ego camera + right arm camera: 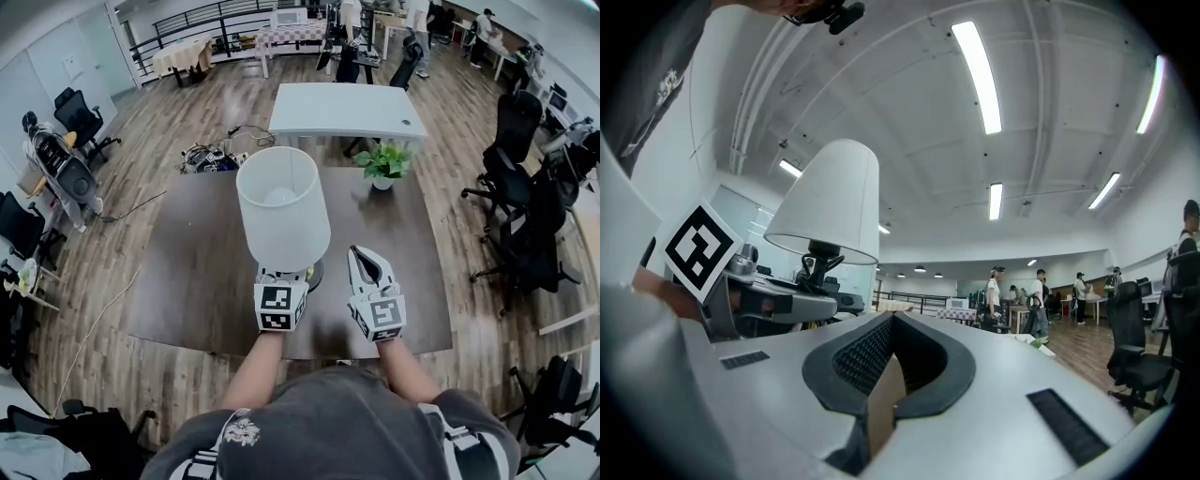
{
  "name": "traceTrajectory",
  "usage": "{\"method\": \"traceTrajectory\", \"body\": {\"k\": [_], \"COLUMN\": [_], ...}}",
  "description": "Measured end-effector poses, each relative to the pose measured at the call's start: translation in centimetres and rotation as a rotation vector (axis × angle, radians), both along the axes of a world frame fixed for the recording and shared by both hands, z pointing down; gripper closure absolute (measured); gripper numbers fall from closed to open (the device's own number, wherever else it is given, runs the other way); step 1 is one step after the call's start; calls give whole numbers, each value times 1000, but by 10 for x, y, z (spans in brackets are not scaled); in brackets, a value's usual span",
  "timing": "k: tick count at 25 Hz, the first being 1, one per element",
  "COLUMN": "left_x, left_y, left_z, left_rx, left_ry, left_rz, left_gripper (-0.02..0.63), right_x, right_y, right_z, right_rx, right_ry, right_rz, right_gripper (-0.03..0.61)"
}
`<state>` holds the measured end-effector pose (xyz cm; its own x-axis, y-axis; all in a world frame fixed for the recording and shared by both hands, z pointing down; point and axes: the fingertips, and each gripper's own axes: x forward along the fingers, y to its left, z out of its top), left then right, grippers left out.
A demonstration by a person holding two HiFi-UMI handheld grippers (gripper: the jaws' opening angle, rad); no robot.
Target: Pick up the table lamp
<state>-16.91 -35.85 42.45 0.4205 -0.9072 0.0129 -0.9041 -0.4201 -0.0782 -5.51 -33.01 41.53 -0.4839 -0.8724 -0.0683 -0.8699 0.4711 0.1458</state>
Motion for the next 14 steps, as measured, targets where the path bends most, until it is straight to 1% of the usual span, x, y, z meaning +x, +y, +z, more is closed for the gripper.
{"method": "traceTrajectory", "body": {"k": [4,14], "left_x": [-2,3], "left_y": [-2,-2], "left_z": [6,6], "left_rx": [-6,2], "left_ry": [9,-3], "left_rz": [0,9], "left_gripper": [486,486], "right_x": [0,-2], "right_y": [-2,-4], "right_z": [2,3], "right_rx": [2,14], "right_ry": [1,14], "right_rz": [4,-2], "right_gripper": [554,554]}}
